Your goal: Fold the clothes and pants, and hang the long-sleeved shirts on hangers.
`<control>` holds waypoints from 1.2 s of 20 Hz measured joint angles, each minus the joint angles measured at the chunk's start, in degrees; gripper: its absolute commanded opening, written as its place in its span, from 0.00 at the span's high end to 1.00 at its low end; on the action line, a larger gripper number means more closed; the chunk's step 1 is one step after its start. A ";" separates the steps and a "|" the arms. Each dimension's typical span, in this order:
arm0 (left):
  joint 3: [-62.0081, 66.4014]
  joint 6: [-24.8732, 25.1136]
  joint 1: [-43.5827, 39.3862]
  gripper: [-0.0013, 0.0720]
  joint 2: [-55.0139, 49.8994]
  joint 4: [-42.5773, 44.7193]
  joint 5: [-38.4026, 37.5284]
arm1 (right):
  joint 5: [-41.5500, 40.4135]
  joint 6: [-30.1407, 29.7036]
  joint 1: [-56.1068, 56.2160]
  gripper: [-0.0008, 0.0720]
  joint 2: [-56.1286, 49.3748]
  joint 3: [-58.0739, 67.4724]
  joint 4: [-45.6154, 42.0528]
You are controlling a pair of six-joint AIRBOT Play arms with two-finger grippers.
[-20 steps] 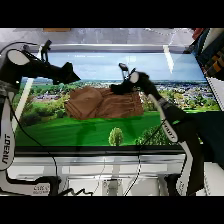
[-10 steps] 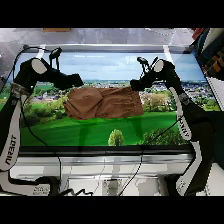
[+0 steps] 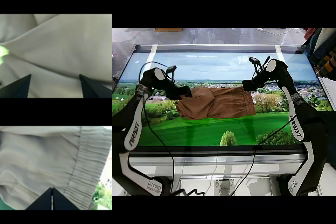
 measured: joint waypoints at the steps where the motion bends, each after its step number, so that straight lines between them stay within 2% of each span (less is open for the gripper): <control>1: 0.00 1.01 0.70 0.03 -1.33 -2.95 -0.07 | 0.00 0.00 0.00 0.95 0.02 0.00 -0.02; 6: 0.00 10.16 1.95 0.01 -5.09 -20.06 -0.11 | -0.24 -0.02 0.00 0.95 0.02 0.00 0.02; 10: 0.00 13.97 0.13 0.01 -5.95 -27.02 0.35 | -0.52 -0.02 0.07 0.96 0.02 0.00 0.02; 13: 0.00 14.99 -2.19 0.04 -6.32 -26.82 1.20 | -0.57 -0.02 0.07 0.95 0.02 0.00 0.04; 15: 0.00 15.08 -4.50 0.04 -6.43 -22.86 2.54 | -0.57 -0.02 0.07 0.96 0.02 0.00 0.04; 17: 0.00 12.37 -7.26 0.07 -6.45 -16.55 4.66 | -0.59 -0.02 0.07 0.96 0.02 0.00 0.04; 18: 0.00 10.12 -8.68 0.28 -6.47 -12.85 5.86 | -0.59 0.00 0.07 0.95 0.02 0.00 0.04; 19: 0.00 7.74 -10.08 0.71 -6.49 -8.72 7.06 | -0.59 -0.02 0.07 0.96 0.02 0.00 0.04; 20: 0.00 5.20 -11.54 0.95 -6.49 -3.98 8.09 | -0.59 -0.02 0.04 0.95 0.02 0.00 0.04; 24: 0.00 -0.22 -15.69 0.96 -6.21 9.53 10.05 | -0.57 -0.02 0.04 0.95 0.02 0.00 0.04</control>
